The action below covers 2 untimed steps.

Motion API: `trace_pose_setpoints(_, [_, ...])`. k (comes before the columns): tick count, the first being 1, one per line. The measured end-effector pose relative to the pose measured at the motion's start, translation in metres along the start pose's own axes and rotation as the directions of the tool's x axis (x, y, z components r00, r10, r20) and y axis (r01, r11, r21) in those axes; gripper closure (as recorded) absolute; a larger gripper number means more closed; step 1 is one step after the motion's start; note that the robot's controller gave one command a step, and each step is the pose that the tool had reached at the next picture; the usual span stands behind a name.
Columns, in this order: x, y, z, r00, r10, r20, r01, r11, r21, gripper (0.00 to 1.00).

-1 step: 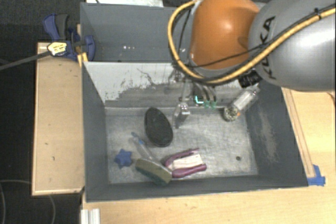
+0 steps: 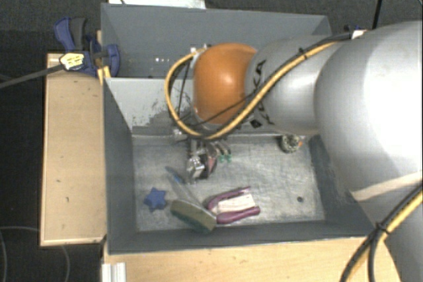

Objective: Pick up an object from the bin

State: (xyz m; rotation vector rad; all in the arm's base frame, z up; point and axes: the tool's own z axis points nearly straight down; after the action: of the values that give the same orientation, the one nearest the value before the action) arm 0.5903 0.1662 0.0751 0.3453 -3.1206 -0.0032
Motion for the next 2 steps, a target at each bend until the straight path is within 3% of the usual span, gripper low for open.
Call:
trace_pose_setpoints(1, [0.032, -0.049, 0.002, 0.951, 0.308, 0.011, -0.308, 0.951, -0.003, 0.00])
trace_pose_setpoints(2, [0.030, -0.080, 0.002, 0.766, 0.643, 0.008, -0.643, 0.766, -0.008, 0.00])
